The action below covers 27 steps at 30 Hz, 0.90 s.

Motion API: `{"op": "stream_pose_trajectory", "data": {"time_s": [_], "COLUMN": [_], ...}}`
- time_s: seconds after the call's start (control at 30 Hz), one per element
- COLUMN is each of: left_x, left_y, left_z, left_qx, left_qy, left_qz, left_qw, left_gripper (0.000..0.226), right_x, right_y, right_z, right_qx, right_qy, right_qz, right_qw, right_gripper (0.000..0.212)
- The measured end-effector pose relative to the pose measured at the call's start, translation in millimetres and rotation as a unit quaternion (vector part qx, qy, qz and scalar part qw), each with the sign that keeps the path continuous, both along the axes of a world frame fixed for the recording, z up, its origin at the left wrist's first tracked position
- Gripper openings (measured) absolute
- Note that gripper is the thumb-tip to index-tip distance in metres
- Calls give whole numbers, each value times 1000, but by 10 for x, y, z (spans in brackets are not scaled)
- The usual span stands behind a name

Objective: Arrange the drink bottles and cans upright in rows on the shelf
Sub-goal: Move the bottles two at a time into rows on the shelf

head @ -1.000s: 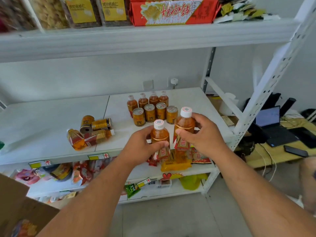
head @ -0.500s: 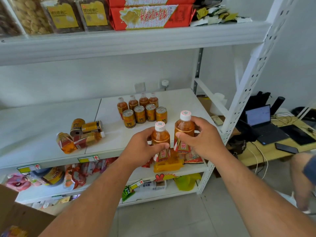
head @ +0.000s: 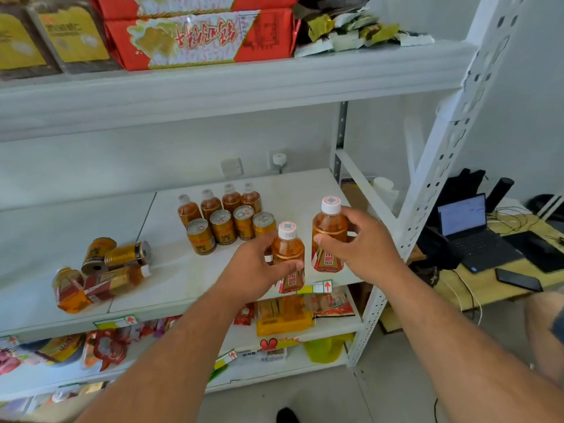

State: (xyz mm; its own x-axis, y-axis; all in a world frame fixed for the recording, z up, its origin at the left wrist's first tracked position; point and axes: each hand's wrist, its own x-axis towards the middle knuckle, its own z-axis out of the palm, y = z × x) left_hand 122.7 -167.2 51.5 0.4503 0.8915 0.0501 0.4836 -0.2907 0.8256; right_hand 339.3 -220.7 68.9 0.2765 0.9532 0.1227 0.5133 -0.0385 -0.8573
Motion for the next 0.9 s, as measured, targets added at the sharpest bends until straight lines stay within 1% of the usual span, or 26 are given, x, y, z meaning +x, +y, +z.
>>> {"op": "stream_pose_trajectory", "data": {"time_s": [0.1, 0.23, 0.33, 0.4, 0.63, 0.8, 0.9], "left_x": [136, 314, 427, 505, 801, 1030, 1194], "left_y": [374, 884, 1237, 1438, 1942, 2281, 2468], "left_z": [-49, -108, -146, -163, -235, -329, -397], "left_qx": [-1, -5, -13, -3, 2, 9, 13], "left_qy": [-4, -10, 8, 26, 52, 54, 66], "left_qz": [-5, -14, -18, -19, -8, 3, 15], "left_qw": [1000, 1000, 1000, 999, 999, 999, 998], "left_gripper": [43, 48, 55, 53, 55, 47, 47], "right_x": [135, 252, 314, 374, 596, 788, 869], "right_y": [321, 775, 1059, 1227, 1739, 2108, 2324], "right_z": [-38, -85, -121, -156, -279, -429, -522], "right_qx": [-6, -18, -30, -29, -49, -51, -60], "right_qy": [-1, 3, 2, -1, -27, -25, -33], "right_qz": [-9, -15, -22, -29, -49, -43, -45], "right_qw": [1000, 1000, 999, 999, 997, 997, 997], "right_gripper": [61, 59, 59, 61, 66, 55, 56]}}
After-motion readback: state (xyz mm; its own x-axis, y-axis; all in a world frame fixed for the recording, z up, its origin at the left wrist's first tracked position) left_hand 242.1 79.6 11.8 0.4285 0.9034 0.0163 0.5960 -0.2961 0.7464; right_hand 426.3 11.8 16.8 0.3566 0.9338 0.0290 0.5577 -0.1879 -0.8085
